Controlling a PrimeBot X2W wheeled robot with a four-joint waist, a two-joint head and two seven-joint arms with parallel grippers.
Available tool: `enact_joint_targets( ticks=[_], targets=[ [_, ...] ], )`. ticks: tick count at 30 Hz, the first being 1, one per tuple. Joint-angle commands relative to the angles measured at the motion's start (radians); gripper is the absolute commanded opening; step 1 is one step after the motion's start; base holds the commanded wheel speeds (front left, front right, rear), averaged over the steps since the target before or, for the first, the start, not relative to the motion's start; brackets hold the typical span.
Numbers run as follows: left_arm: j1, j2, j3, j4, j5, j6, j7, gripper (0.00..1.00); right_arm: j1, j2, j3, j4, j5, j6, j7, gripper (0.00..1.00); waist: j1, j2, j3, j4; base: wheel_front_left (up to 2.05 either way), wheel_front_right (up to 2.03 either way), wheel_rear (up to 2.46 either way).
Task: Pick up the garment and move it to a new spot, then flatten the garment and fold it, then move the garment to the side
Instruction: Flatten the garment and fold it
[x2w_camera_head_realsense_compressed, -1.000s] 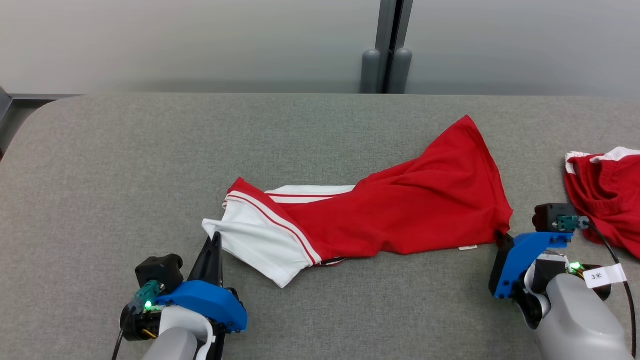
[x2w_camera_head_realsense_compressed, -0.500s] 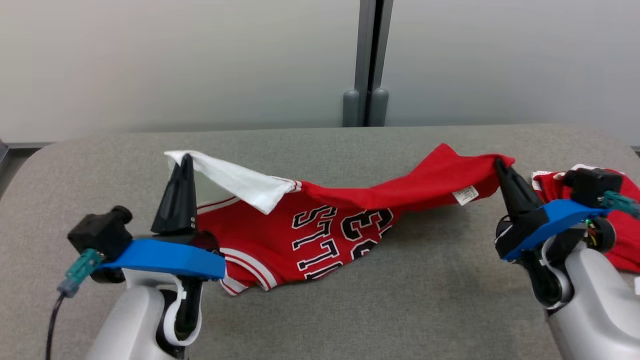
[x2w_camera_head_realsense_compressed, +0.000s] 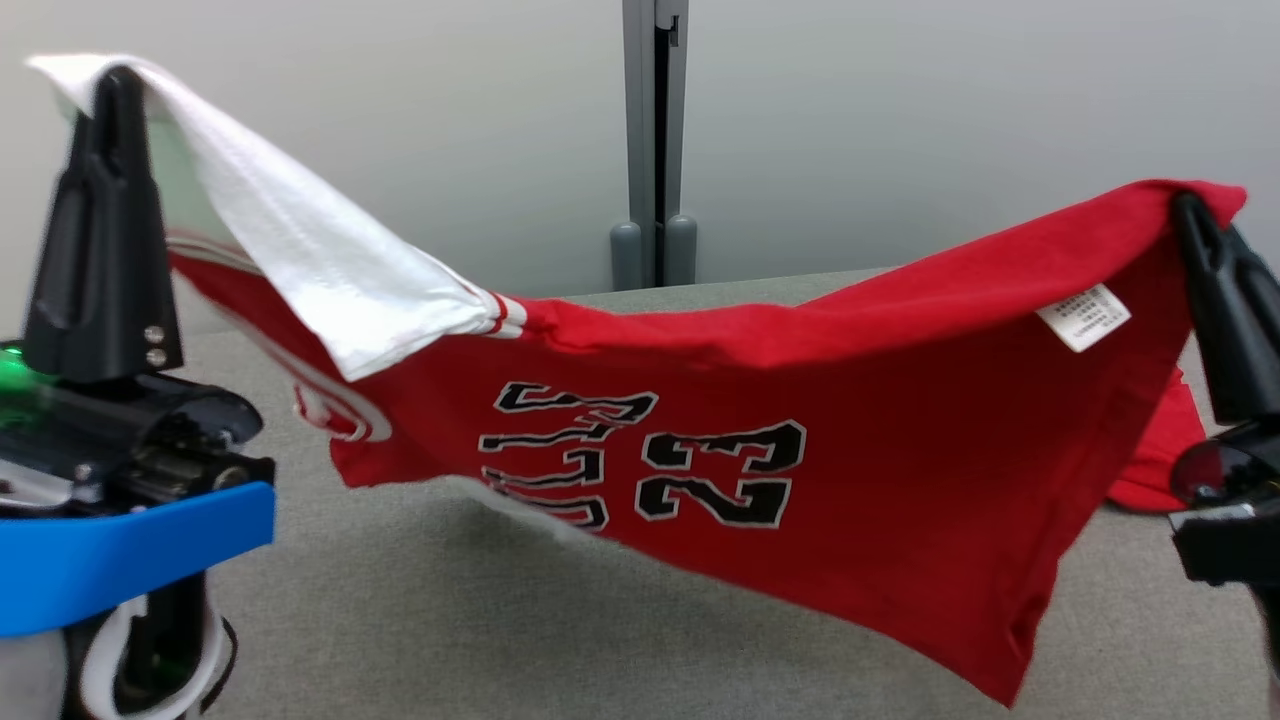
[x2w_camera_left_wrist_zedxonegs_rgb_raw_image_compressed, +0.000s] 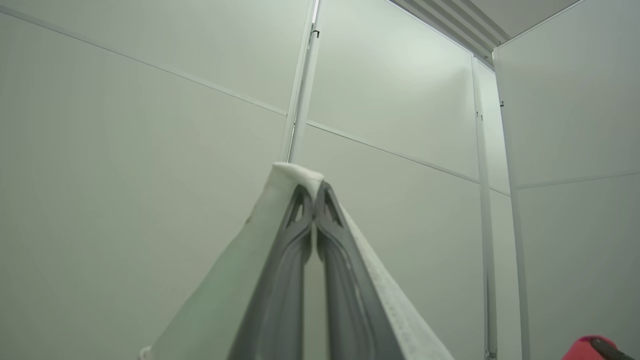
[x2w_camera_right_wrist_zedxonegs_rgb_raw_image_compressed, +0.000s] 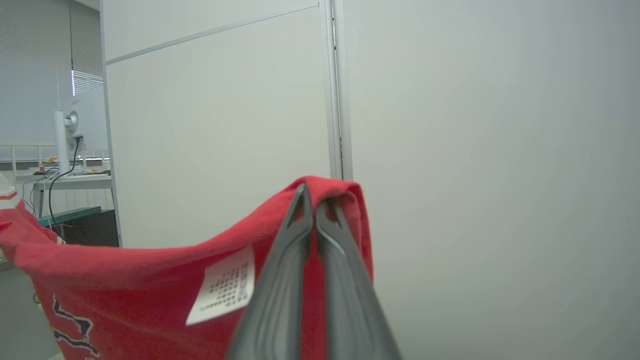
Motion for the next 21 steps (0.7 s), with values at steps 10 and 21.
enact_joint_targets(
  ticks=[10, 21],
  targets=[
    [-0.139, 0.081, 0.008, -0.102, -0.016, 0.036, 0.18, 0.0, 0.073, 0.05, -0.067, -0.233, -0.055, 0.0, 0.184, 0.0, 0.0002, 0.0, 0.075, -0.026, 0.0, 0.0, 0.0],
    [-0.581, 0.073, -0.088, 0.326, 0.076, -0.08, 0.183, 0.0, -0.389, -0.02, 0.066, 0.231, -0.115, 0.0, 0.124, 0.0, 0.0002, 0.0, 0.331, -0.027, 0.0, 0.0, 0.0]
  ],
)
